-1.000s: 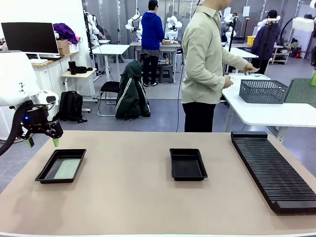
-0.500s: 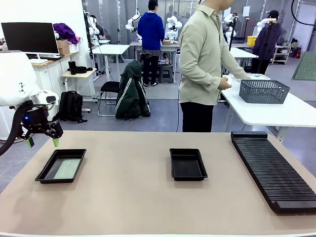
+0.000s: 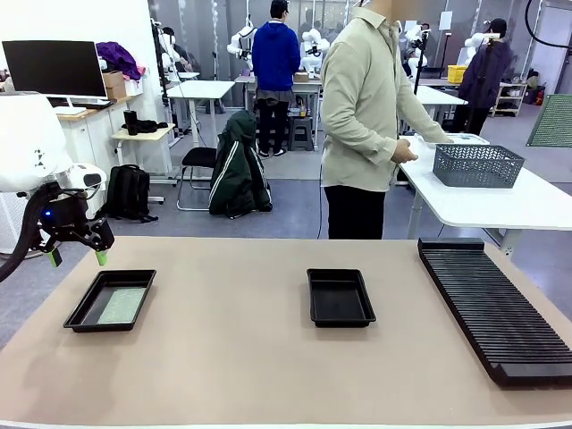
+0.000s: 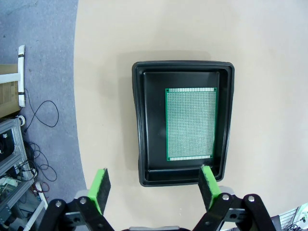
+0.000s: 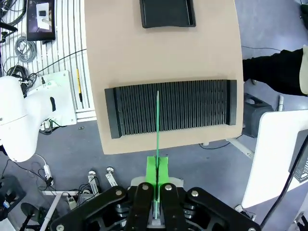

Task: Inspect and transfer BCBs to ESD trays.
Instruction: Pick up the Blank PCB from the PCB Rack and place it in the right ESD tray.

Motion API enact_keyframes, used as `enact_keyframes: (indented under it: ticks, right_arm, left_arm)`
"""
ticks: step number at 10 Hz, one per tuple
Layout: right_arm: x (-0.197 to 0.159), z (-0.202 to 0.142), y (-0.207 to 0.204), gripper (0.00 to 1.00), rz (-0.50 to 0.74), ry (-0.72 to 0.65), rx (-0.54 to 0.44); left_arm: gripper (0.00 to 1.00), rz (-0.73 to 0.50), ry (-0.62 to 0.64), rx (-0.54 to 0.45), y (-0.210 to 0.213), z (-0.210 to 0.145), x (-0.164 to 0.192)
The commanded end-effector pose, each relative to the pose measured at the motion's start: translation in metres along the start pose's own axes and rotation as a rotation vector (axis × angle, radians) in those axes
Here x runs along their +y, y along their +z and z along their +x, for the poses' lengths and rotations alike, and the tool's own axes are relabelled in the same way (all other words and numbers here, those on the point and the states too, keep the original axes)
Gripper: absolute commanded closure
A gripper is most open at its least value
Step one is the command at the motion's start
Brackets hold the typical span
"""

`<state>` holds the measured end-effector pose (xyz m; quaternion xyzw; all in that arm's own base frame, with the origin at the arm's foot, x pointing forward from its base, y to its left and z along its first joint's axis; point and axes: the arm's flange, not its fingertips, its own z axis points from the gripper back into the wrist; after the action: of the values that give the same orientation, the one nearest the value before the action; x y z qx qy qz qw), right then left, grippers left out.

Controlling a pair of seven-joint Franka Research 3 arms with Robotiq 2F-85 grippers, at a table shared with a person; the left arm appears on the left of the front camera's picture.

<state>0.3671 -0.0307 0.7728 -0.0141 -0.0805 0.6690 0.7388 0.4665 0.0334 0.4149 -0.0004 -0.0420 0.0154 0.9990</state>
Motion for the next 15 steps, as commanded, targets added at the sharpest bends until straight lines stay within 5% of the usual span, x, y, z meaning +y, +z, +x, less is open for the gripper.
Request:
enact_keyframes:
  ticks: [1, 7, 15]
  right_arm:
    - [0.003, -0.001, -0.002, 1.0, -0.008, 0.004, 0.0]
    - [-0.005, -0.001, -0.007, 0.98, 0.0, -0.047, -0.042]
    - [-0.005, 0.058, -0.107, 0.98, 0.02, -0.663, -0.394]
  left_arm:
    - [0.03, -0.007, -0.001, -0.009, -0.002, -0.001, 0.0]
    - [0.03, -0.007, -0.001, -0.009, -0.002, -0.001, 0.0]
    - [0.03, -0.007, -0.001, -0.009, -0.002, -0.001, 0.0]
